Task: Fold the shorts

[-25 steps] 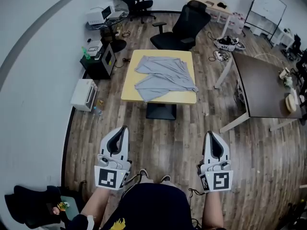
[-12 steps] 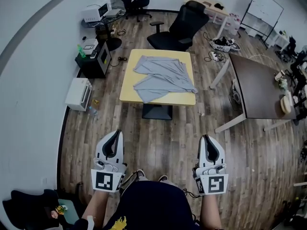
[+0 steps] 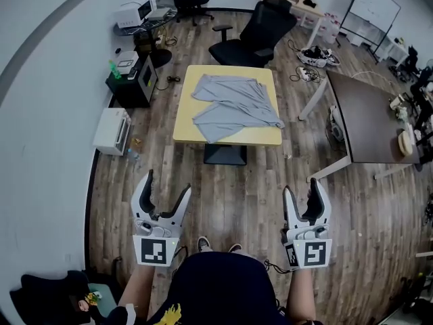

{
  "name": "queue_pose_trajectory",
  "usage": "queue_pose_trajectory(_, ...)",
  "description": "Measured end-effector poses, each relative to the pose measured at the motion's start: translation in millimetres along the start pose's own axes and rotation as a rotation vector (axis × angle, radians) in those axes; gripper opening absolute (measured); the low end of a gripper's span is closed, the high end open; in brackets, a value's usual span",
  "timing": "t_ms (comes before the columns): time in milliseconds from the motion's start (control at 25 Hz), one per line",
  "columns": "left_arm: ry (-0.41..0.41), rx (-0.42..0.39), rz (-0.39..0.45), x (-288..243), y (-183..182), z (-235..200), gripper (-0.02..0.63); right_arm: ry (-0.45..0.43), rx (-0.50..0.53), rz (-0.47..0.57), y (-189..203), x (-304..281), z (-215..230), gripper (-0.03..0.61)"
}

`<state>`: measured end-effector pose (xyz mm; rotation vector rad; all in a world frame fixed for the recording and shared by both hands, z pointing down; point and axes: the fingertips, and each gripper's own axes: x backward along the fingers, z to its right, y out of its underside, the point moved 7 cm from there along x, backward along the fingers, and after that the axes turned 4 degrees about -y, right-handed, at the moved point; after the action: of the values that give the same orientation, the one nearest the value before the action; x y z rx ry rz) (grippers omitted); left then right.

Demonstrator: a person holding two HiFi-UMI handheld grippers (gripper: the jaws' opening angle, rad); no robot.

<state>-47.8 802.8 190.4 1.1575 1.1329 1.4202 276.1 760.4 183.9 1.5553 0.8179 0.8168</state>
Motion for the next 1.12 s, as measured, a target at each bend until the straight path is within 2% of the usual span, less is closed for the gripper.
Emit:
queue_pose_trajectory(120,0.001,0.011,0.003,-2,7,-7,0.348,-0.019,0.008,-0.026,2,-7,-4,0.311)
queue_pose_trajectory(240,0.011,0.031,0.012,-1,20,-21,0.347,-0.017,0.023,-0.048,5,-20,-17,0.310)
queue_pose_trajectory(520,0.049,0.082,-0.033,0,51,-62,0.347,-0.008,0.082,-0.112,11,-57,-61,0.293)
queue_pose_trajectory(640,0.066,0.079,-0.056,-13,72,-81,0.347,0.007,0.105,-0.147,25,-72,-71,0.284)
queue_pose_trajectory(760,0.058,0.124,-0.061,-38,91,-94,0.347,0.008,0.123,-0.190,46,-98,-71,0.284)
queue_pose_trajectory(800,0.075,0.096,-0.073,-48,97,-95,0.347,0.010,0.130,-0.204,53,-106,-66,0.279)
queue_pose_trajectory(920,0.189,-0.171,-0.117,-97,110,-89,0.347,0.019,0.134,-0.220,73,-141,-31,0.273)
queue_pose_trajectory(960,0.201,-0.212,-0.122,-116,114,-85,0.347,0.016,0.128,-0.218,79,-156,-17,0.270)
queue_pose_trajectory(1000,0.197,-0.219,-0.127,-137,119,-82,0.347,0.009,0.123,-0.208,83,-174,-3,0.270)
queue_pose_trajectory(1120,0.145,-0.129,-0.135,-207,135,-66,0.347,-0.032,0.156,-0.180,94,-233,40,0.267)
